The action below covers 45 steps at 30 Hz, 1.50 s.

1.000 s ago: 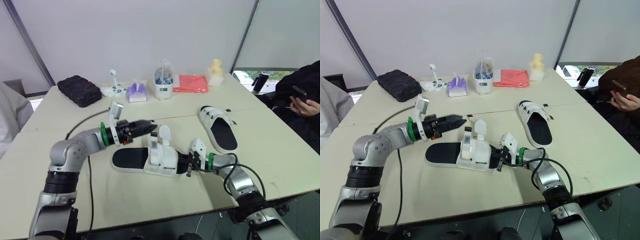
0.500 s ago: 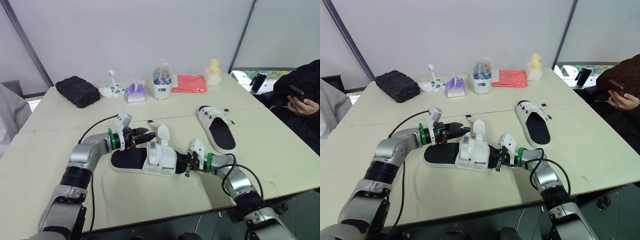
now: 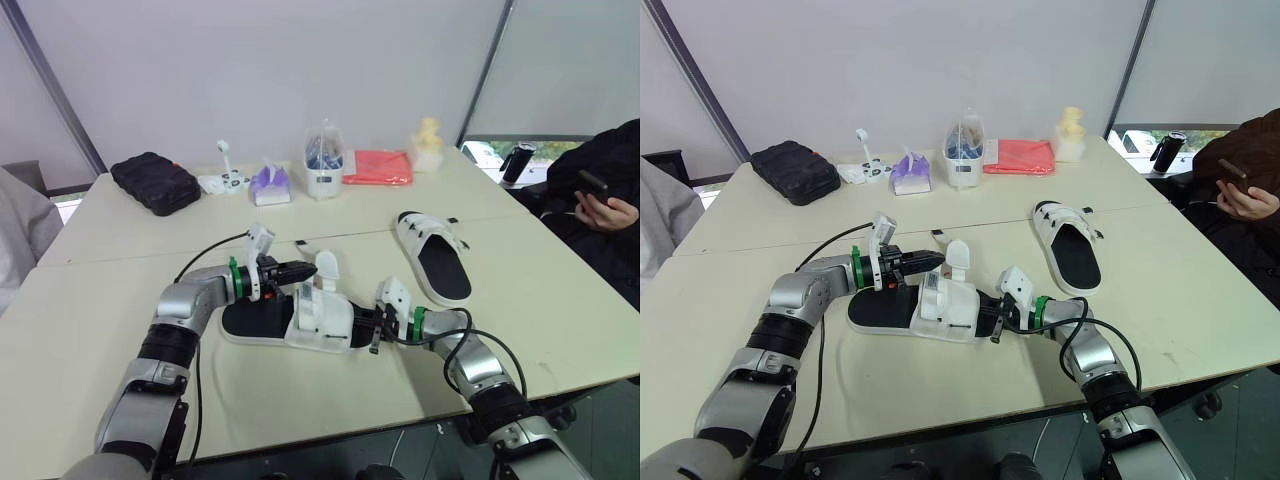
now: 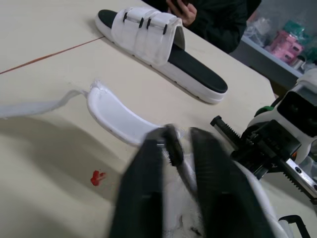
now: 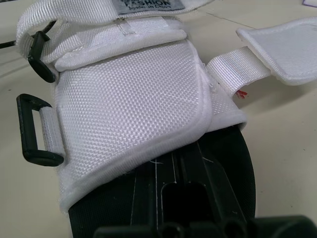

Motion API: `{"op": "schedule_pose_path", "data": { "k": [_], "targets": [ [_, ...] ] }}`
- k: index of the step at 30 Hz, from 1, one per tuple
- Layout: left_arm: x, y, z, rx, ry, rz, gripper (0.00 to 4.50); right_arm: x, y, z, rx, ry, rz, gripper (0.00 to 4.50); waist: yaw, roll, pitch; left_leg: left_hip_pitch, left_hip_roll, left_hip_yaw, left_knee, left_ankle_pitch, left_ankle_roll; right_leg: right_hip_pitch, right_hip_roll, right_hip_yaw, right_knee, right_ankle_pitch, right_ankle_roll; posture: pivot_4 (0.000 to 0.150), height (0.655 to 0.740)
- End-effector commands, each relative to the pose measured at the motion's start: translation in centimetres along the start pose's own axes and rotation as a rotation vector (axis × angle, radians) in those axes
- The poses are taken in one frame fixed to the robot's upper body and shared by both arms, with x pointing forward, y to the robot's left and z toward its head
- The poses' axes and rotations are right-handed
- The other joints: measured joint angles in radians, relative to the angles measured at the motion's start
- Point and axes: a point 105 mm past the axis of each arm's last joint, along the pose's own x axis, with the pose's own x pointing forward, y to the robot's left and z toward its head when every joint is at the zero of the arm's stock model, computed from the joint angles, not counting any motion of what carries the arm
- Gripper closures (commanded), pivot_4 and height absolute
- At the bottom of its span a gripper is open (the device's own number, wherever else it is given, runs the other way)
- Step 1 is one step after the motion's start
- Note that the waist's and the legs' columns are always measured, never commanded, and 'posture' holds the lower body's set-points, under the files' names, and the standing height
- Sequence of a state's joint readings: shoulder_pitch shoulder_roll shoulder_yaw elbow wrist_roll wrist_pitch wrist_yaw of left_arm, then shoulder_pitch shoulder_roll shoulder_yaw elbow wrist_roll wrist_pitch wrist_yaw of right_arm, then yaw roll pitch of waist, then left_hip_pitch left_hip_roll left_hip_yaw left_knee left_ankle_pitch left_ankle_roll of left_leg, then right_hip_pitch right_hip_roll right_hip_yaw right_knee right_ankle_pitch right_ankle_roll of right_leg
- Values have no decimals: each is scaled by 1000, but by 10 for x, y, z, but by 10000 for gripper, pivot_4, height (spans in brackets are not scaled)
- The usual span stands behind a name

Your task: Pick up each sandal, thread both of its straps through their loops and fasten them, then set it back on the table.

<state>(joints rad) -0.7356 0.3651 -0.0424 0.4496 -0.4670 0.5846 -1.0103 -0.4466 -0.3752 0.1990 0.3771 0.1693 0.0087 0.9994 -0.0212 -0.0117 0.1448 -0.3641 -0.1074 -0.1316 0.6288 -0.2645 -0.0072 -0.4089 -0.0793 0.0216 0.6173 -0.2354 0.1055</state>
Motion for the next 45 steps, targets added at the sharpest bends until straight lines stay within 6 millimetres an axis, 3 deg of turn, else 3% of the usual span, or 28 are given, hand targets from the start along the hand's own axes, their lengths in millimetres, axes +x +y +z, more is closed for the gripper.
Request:
{"op": "schedule_pose_path", "data": {
  "k": [1,5,10,14,19,26,35,39,45],
  "targets": [
    [-3,-9,24,29,-59,-47,44405,2,12,-32,69,111,13,45000,0,0,0,0,0,0,0,0,0,0,0,0,0,0,0,1500,7400],
    [-6,-19,42,-1,-119,-99,44405,3,11,-32,68,112,11,45000,0,0,0,0,0,0,0,0,0,0,0,0,0,0,0,1500,7400],
    [-10,-34,82,-62,-266,-167,44405,3,12,-33,71,113,13,45000,0,0,0,0,0,0,0,0,0,0,0,0,0,0,0,1500,7400],
    [0,-8,62,-57,-212,-34,44405,5,14,-33,73,111,15,45000,5,0,0,0,0,0,0,0,0,0,0,0,0,0,0,1500,7400],
    [10,11,40,-23,-120,48,44405,5,14,-33,74,112,17,45000,6,0,0,0,-1,0,0,0,0,0,0,0,0,0,0,1500,7400],
    [29,15,17,15,-33,23,44405,6,17,-34,77,112,20,45000,6,0,0,0,-1,0,0,0,0,0,0,0,0,0,0,1500,7400],
    [45,27,11,43,13,75,44405,7,21,-35,80,112,24,45000,8,-1,0,0,-1,0,1,0,0,1,0,-2,0,0,0,1500,7400],
    [46,32,-23,144,187,96,44405,7,22,-35,82,110,19,45000,8,-1,-1,0,-1,0,1,0,0,1,0,-2,0,0,0,1500,7400],
    [45,32,-33,168,233,88,44405,7,22,-35,80,111,14,45000,8,-2,-2,1,-1,-1,0,0,0,2,0,-2,0,0,1,1500,7400]
  ]
}}
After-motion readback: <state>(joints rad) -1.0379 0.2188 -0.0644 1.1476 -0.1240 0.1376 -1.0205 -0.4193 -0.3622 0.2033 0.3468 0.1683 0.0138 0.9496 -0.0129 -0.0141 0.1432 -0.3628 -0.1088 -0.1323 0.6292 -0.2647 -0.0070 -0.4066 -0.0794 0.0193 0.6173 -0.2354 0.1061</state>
